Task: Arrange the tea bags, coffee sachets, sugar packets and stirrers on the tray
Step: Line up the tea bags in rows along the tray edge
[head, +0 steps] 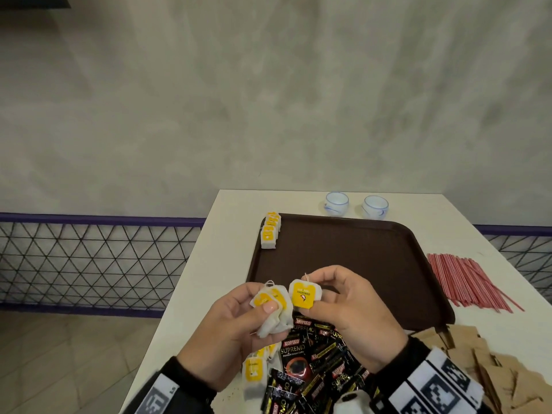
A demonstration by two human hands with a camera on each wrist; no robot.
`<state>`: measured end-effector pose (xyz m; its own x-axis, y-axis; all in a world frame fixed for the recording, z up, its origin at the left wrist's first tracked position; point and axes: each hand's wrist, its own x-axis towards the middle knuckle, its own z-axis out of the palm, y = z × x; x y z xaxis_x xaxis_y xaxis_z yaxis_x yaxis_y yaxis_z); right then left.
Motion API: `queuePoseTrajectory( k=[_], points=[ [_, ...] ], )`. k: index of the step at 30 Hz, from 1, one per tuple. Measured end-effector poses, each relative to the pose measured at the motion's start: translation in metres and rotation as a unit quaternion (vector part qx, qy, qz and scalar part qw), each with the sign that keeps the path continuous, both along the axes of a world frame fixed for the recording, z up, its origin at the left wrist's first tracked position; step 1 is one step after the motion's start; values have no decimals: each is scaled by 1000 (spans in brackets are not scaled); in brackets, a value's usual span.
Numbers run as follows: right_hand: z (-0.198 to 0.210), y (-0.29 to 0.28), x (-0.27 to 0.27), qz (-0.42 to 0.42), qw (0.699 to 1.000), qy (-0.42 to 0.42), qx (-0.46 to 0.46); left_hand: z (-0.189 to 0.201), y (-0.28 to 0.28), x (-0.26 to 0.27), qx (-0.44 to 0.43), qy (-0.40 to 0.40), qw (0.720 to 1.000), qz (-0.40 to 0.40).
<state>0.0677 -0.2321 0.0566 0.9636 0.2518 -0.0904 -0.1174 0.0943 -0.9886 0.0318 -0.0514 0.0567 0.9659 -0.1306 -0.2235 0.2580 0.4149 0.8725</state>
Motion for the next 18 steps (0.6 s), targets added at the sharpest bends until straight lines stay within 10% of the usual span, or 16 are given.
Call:
queuePoseTrajectory(
  k=[8,18],
  points=[
    [-4,2,23,8,995,98,9,-4,14,3,81,-8,997,14],
    [-46,54,165,-23,965,52,-255,-29,51,27,99,43,992,73]
  ],
)
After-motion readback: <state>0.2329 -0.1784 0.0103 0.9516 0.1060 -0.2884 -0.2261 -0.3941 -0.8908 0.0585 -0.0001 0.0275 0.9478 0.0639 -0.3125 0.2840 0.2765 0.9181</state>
